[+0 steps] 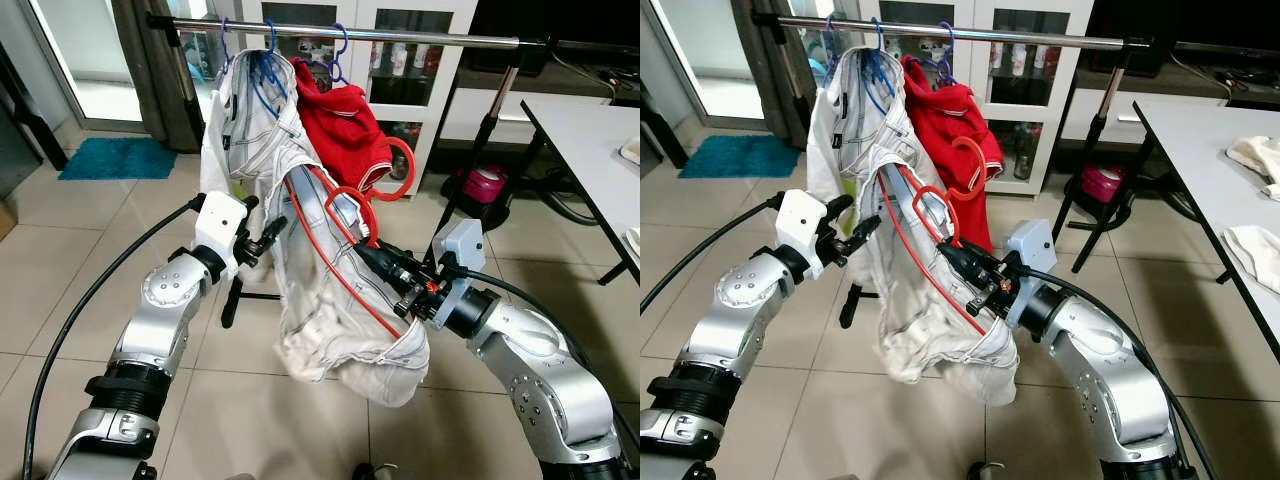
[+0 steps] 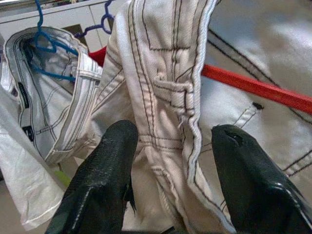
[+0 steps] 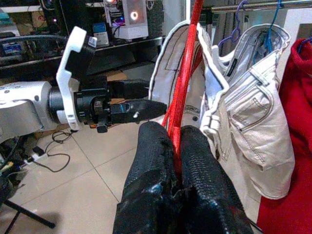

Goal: Hang hanger

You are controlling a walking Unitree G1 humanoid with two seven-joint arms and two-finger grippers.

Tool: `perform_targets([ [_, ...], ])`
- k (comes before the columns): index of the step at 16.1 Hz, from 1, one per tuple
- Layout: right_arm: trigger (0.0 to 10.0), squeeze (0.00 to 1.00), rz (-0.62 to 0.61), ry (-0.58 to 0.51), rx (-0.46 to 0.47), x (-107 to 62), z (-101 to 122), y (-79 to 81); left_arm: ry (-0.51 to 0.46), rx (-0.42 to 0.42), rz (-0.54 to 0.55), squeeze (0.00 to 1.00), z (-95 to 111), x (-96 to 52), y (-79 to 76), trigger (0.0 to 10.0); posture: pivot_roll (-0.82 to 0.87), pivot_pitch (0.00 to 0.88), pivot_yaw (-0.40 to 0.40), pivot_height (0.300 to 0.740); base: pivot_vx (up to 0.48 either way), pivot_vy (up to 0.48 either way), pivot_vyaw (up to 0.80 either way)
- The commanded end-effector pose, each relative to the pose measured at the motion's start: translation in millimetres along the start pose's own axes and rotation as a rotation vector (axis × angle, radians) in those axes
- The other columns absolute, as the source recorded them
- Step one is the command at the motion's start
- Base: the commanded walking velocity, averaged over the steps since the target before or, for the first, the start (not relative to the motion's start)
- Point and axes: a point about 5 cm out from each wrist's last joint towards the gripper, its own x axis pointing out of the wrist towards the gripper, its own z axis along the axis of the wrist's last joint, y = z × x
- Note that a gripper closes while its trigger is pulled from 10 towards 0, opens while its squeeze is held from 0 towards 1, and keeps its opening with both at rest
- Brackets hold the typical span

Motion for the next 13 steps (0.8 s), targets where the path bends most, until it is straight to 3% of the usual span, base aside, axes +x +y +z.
perform_targets([
  [1, 0.0, 0.00, 0.021, -0.055, -0.012, 1.3, 12.4, 0.3, -0.009, 0.011, 0.022, 0.00, 3.5, 2.1, 4.0, 0.0, -0.09, 0.000, 0.003, 0.740, 0.000, 0.000, 0.00],
  [9, 0.0, 0.00, 0.038, -0.057, -0.012, 2.7, 13.5, 4.1, -0.004, -0.041, -0.027, 0.00, -1.2, 6.2, 2.9, 0.0, -0.09, 0.000, 0.008, 0.740, 0.000, 0.000, 0.00],
  [13, 0.0, 0.00, 0.044, -0.054, -0.010, 2.9, 13.5, 4.6, 0.005, -0.055, 0.001, 0.00, -1.5, 11.5, 6.9, 0.0, -0.09, 0.000, 0.010, 0.740, 0.000, 0.000, 0.00],
])
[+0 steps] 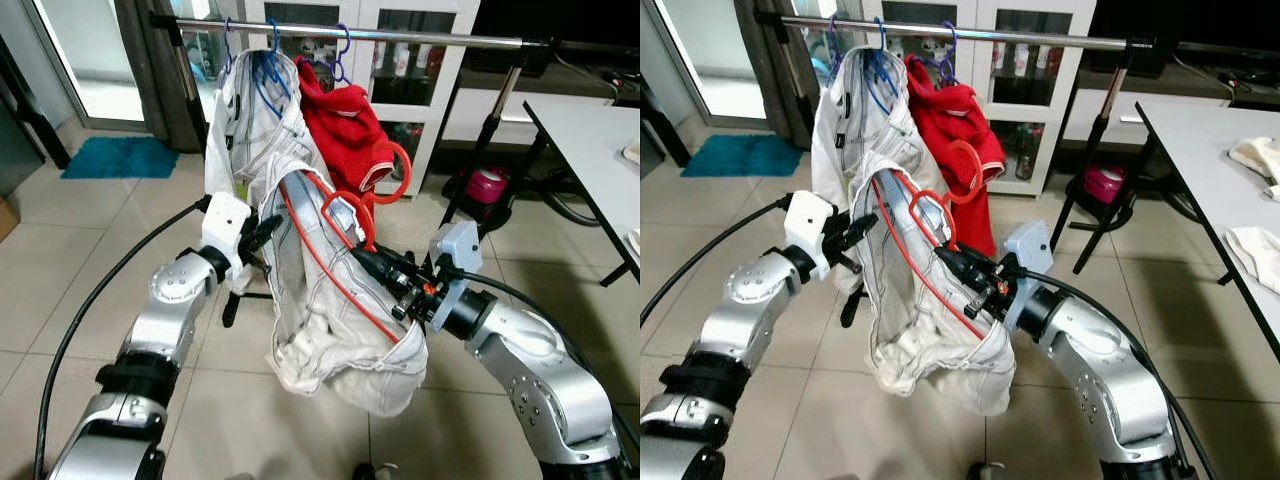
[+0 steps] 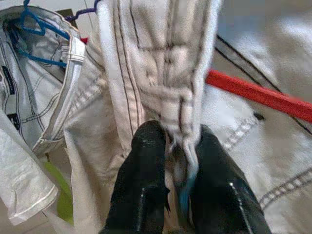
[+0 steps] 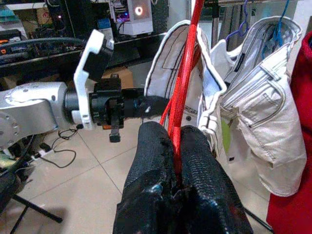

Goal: Hang hanger

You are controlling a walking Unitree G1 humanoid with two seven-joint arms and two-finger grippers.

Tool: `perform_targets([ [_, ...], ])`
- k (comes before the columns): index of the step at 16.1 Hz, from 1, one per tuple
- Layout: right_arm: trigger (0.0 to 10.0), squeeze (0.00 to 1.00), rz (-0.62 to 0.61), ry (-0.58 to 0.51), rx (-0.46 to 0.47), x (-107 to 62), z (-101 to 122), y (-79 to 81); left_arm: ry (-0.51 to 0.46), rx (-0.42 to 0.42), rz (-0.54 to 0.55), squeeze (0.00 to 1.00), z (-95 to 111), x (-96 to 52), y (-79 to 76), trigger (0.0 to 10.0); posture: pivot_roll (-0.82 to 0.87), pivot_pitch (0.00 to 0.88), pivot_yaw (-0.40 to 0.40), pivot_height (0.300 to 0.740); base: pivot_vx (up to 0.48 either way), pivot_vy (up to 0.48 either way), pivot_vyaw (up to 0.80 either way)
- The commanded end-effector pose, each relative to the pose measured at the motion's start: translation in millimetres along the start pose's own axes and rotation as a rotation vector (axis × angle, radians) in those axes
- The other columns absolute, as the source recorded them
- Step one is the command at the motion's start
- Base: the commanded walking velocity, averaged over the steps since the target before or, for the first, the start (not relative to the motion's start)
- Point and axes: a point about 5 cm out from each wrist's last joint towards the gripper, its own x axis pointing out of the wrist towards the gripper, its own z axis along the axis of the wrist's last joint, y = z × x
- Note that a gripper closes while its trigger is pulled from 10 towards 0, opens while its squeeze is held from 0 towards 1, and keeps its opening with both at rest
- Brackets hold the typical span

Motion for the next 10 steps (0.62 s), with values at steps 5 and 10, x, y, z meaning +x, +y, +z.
perform_targets([
  [5, 0.0, 0.00, 0.026, 0.013, -0.063, 2.7, 7, -1.0, -0.052, 0.019, 0.119, 0.00, 19, -6.1, 35.2, 0.0, -0.09, 0.000, 0.016, 0.740, 0.000, 0.000, 0.00],
  [10, 0.0, 0.00, 0.051, 0.095, -0.097, -0.1, -2, -2.7, -0.117, 0.073, 0.222, 0.00, 48, -15.9, 71.4, 0.0, -0.08, 0.000, 0.020, 0.740, 0.000, 0.000, 0.00],
])
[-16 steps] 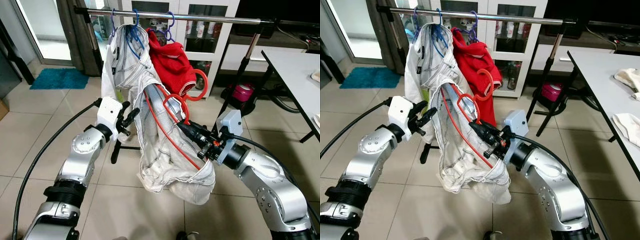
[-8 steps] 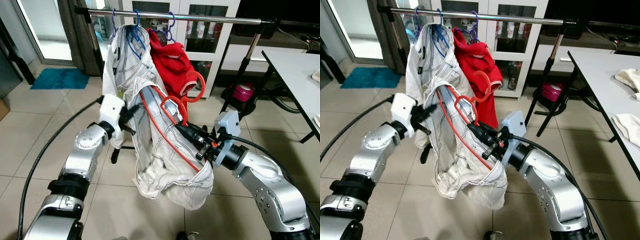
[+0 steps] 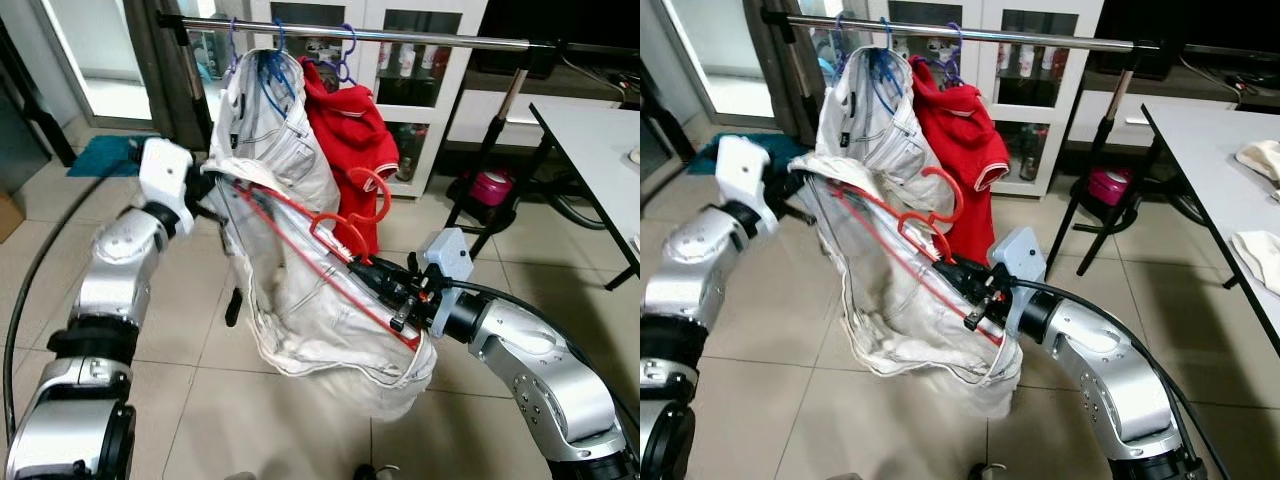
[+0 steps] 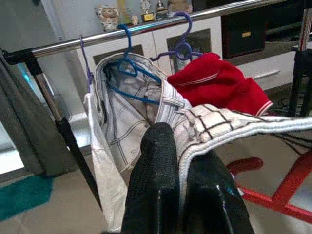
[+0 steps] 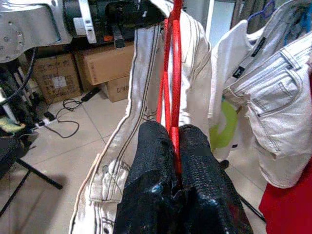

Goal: Hang hanger

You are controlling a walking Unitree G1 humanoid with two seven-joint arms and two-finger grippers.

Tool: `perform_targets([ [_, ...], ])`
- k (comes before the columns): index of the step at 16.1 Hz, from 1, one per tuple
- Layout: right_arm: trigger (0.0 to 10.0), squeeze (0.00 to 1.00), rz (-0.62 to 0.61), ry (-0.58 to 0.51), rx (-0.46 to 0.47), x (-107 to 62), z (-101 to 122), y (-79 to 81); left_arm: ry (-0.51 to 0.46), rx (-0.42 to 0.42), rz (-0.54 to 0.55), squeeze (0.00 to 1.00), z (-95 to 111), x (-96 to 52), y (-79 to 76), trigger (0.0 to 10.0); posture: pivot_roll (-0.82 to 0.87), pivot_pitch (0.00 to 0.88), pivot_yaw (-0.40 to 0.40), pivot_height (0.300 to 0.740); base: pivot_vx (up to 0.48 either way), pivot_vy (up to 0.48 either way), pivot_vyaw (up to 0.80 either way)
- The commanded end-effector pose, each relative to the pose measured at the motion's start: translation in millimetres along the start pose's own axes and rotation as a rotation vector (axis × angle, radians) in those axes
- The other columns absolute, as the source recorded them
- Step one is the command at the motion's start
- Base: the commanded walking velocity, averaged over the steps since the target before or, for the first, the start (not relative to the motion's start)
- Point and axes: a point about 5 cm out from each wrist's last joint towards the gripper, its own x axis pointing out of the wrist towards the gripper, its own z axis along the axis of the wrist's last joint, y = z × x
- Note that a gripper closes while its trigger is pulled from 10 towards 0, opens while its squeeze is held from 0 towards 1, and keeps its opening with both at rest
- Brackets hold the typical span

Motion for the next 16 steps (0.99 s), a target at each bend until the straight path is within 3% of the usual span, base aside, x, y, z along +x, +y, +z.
perform_targets([
  [1, 0.0, 0.00, 0.039, 0.005, -0.018, -2.6, 3, -0.9, -0.031, 0.026, 0.070, 0.00, 17, 1.1, 24.8, 0.0, -0.08, 0.000, 0.020, 0.740, 0.000, 0.000, 0.00],
  [2, 0.0, 0.00, 0.122, 0.012, -0.009, -9.4, 3, 2.5, 0.016, 0.074, 0.145, 0.00, 31, 1.6, 58.1, 0.0, -0.08, 0.000, 0.021, 0.740, 0.000, 0.000, 0.00],
  [3, 0.0, 0.00, 0.147, 0.013, -0.004, -12.3, 4, 3.7, 0.044, 0.084, 0.173, 0.00, 33, 0.7, 68.9, 0.0, -0.08, 0.000, 0.021, 0.740, 0.000, 0.000, 0.00],
  [5, 0.0, 0.00, 0.155, 0.005, 0.004, -16.2, 6, 4.5, 0.092, 0.054, 0.220, 0.00, 29, -2.6, 80.5, 0.0, -0.09, 0.000, 0.025, 0.740, 0.000, 0.000, 0.00],
  [6, 0.0, 0.00, 0.148, 0.000, 0.007, -18.9, 7, 4.3, 0.108, -0.003, 0.263, 0.00, 25, -7.1, 88.7, 0.0, -0.09, 0.002, 0.031, 0.740, 0.000, 0.000, 0.00],
  [8, 0.0, 0.00, 0.131, 0.000, 0.012, -21.5, 8, 3.4, 0.116, -0.053, 0.274, 0.00, 22, -10.5, 93.1, 0.0, -0.10, 0.005, 0.034, 0.740, 0.000, 0.000, 0.00],
  [9, 0.0, 0.00, 0.096, -0.005, 0.023, -22.9, 8, 1.4, 0.126, -0.073, 0.234, 0.00, 18, -8.8, 88.2, 0.0, -0.09, 0.006, 0.036, 0.740, 0.000, 0.000, 0.00],
  [11, 0.0, 0.00, -0.007, -0.027, 0.040, -21.6, 6, -6.4, 0.151, -0.097, 0.121, 0.00, 7, -2.5, 70.7, 0.0, -0.09, 0.006, 0.035, 0.740, 0.000, 0.000, 0.00],
  [12, 0.0, 0.00, -0.107, -0.061, 0.062, -16.9, 6, -14.6, 0.172, -0.100, 0.041, 0.00, -3, 2.0, 54.2, 0.0, -0.09, 0.007, 0.034, 0.740, 0.000, 0.000, 0.00],
  [14, 0.0, 0.00, -0.407, -0.201, 0.215, -2.5, 7, -39.2, 0.183, -0.092, -0.170, 0.00, -22, 13.8, -1.5, 0.0, -0.09, 0.010, 0.039, 0.740, 0.000, 0.000, 0.00],
  [15, 0.0, 0.00, -0.613, -0.277, 0.362, 3.8, 1, -53.1, 0.151, -0.091, -0.285, 0.00, -28, 16.7, -43.6, 0.0, -0.09, 0.011, 0.041, 0.740, 0.000, 0.000, 0.00],
  [16, 0.0, 0.00, -0.685, -0.153, 0.252, 4.1, -12, -55.0, 0.113, -0.125, -0.272, 0.00, -28, 13.5, -55.7, 0.0, -0.09, 0.016, 0.039, 0.740, 0.000, 0.000, 0.00],
])
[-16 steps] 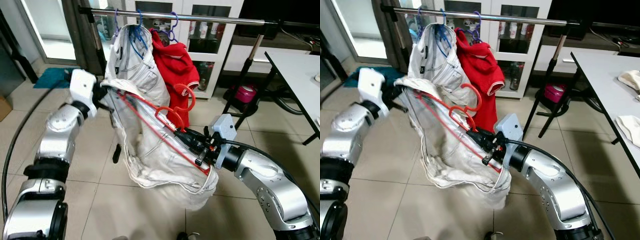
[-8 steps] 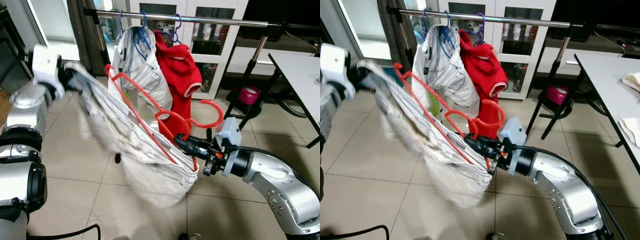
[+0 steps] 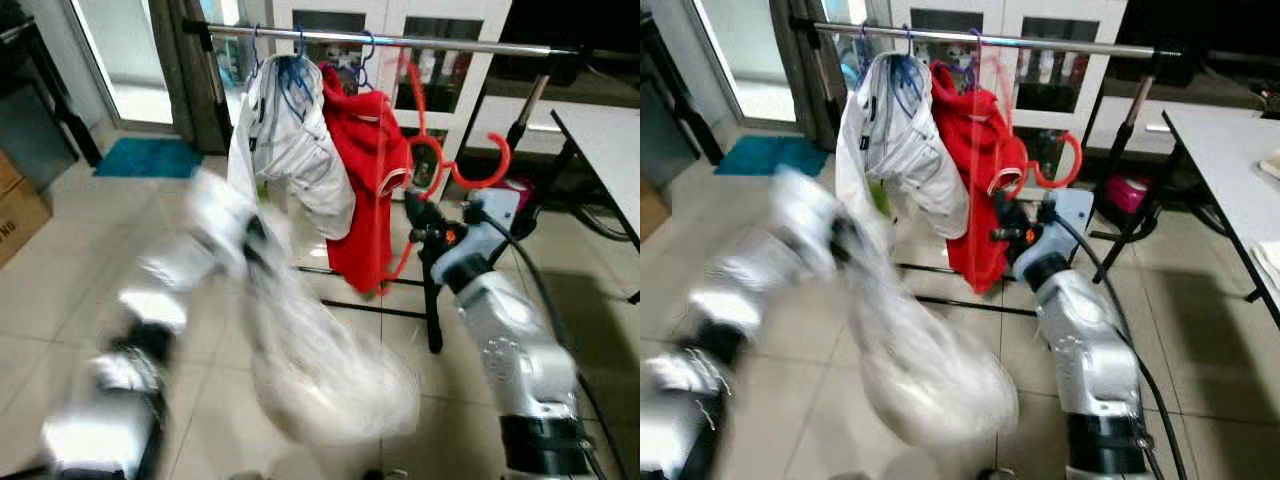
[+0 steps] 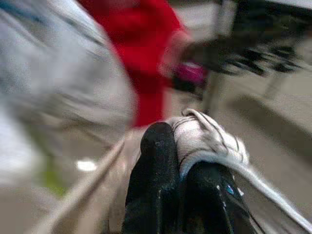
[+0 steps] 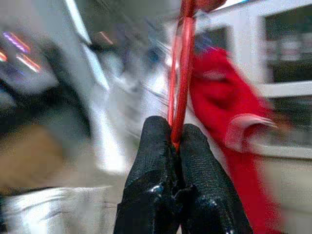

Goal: Hang hanger

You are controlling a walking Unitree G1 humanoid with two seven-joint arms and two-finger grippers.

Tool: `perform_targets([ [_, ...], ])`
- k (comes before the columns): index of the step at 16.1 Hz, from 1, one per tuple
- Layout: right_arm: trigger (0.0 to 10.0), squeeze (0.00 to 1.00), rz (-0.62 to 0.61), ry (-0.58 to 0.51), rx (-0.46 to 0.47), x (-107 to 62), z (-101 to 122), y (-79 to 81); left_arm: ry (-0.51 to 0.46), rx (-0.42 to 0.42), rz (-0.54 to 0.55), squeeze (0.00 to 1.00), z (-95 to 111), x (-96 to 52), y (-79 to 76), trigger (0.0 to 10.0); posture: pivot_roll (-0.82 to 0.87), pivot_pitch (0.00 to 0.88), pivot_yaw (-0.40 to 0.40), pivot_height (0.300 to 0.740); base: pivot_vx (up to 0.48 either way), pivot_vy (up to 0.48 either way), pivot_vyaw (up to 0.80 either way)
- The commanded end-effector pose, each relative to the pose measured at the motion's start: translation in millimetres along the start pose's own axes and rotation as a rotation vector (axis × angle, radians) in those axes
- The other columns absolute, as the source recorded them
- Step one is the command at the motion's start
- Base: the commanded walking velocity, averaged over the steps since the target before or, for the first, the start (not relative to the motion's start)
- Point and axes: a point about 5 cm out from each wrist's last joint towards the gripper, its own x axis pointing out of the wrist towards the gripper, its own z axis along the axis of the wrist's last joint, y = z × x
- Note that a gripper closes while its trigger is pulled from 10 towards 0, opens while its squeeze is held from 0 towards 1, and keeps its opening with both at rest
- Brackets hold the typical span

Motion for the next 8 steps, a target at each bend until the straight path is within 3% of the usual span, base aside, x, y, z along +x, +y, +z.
perform_targets([
  [1, 0.0, 0.00, -0.075, 0.056, -0.082, -7.7, -13, -12.8, -0.151, 0.044, 0.103, 0.00, 41, -8.6, 21.6, 0.0, -0.09, 0.017, 0.032, 0.740, 0.000, 0.000, 0.00],
  [2, 1.6, 0.00, -0.084, 0.058, -0.047, -10.1, -15, -13.4, -0.161, 0.039, 0.135, 0.00, 41, -12.0, 23.2, 0.0, -0.08, 0.019, 0.027, 0.740, 0.000, 0.000, 0.00],
  [3, 10.0, 0.00, -0.108, 0.094, -0.045, -16.1, -21, -17.5, -0.191, 0.025, 0.220, 0.00, 37, -21.8, 26.1, 0.0, -0.09, 0.020, 0.022, 0.740, 0.000, 0.000, 0.00],
  [4, 10.0, 0.00, -0.152, 0.162, -0.089, -22.0, -31, -23.9, -0.210, -0.009, 0.293, 0.00, 32, -33.0, 23.3, 2.8, -0.09, 0.019, 0.016, 0.740, 0.000, 0.000, -0.42],
  [5, 10.0, 0.00, -0.188, 0.177, -0.086, -26.9, -36, -28.1, -0.218, -0.043, 0.318, 0.00, 27, -39.0, 16.8, 10.0, -0.09, 0.018, 0.010, 0.740, 0.000, 0.000, -0.80],
  [6, 10.0, 0.00, -0.200, 0.170, -0.075, -29.0, -37, -29.4, -0.223, -0.058, 0.322, 0.00, 25, -40.9, 13.4, 10.0, -0.09, 0.018, 0.010, 0.740, 0.000, 0.000, -0.80],
  [8, 10.0, 0.00, -0.199, 0.188, -0.239, -41.9, -42, -28.5, -0.178, -0.060, 0.314, 0.00, 9, -47.7, -7.2, 10.0, -0.10, 0.019, 0.005, 0.740, 0.000, 0.000, -0.80],
])
